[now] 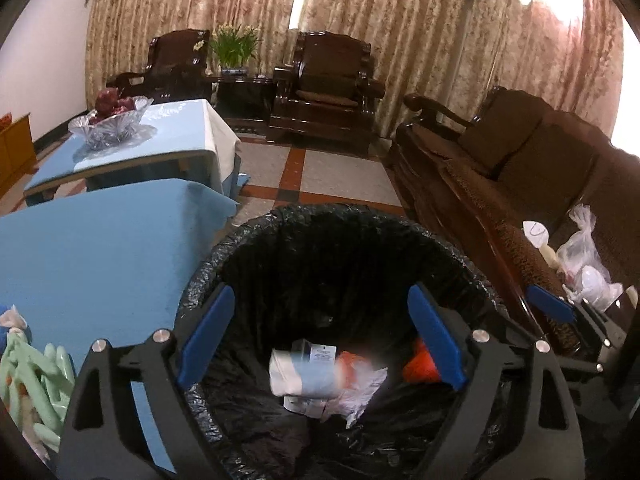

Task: Collect trash
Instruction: 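Carry the cup and red bag over the bin and open both tools, then move both tools back over the remaining trash on the table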

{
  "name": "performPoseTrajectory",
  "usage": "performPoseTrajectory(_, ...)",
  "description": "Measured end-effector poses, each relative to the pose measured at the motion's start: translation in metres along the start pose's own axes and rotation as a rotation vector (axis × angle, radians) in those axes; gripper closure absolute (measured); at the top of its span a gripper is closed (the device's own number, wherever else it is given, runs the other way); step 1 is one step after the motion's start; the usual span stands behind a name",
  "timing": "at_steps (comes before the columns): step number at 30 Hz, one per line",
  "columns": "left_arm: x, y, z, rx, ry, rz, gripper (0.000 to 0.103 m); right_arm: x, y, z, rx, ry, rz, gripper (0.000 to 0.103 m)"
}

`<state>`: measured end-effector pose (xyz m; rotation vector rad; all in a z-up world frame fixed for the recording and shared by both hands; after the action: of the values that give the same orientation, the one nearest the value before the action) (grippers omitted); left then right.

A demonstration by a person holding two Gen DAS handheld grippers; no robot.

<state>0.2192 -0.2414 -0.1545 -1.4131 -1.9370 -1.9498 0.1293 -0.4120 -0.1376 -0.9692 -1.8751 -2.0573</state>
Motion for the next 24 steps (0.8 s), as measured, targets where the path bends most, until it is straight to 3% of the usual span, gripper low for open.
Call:
performPoseTrajectory(2,0.006,0.001,0.006,0.011,0.006,-0.009,0.017,0.002,-0.001,-0.003,-0.008,-0.008,-0.001,0.015)
performPoseTrajectory(4,0.013,0.003,0.011,0.014,0.018,-0.025,0.016,0.004,-0.002,-0.002,-0.016,-0.007,-0.001,0.012)
performPoseTrajectory(13,0.065,0.01,0.051,0.029,0.118,-0.105,0.014,0.026,0.011,0.031,-0.027,0.051,-0.044,0.008)
performPoseTrajectory(17,0.096,0.003,0.089,0.059,0.179,-0.123,0.014,0.036,0.022,0.069,-0.012,0.12,-0.07,0.007)
performPoseTrajectory(24,0.158,-0.022,0.17,0.094,0.358,-0.138,0.014,0.046,0.03,0.144,0.035,0.245,-0.084,0.007)
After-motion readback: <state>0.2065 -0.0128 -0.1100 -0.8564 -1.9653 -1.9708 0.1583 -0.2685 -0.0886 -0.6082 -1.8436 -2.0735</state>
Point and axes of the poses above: each gripper's, at about its wrist camera, not at the fingertips, and x roughly against the way its jaws point, z to its left, y to its top, the point moved 7 cm from there along -x, roughly the way its jaws point, and after that the axes turned 2 degrees about x, right-handed, at the moved point
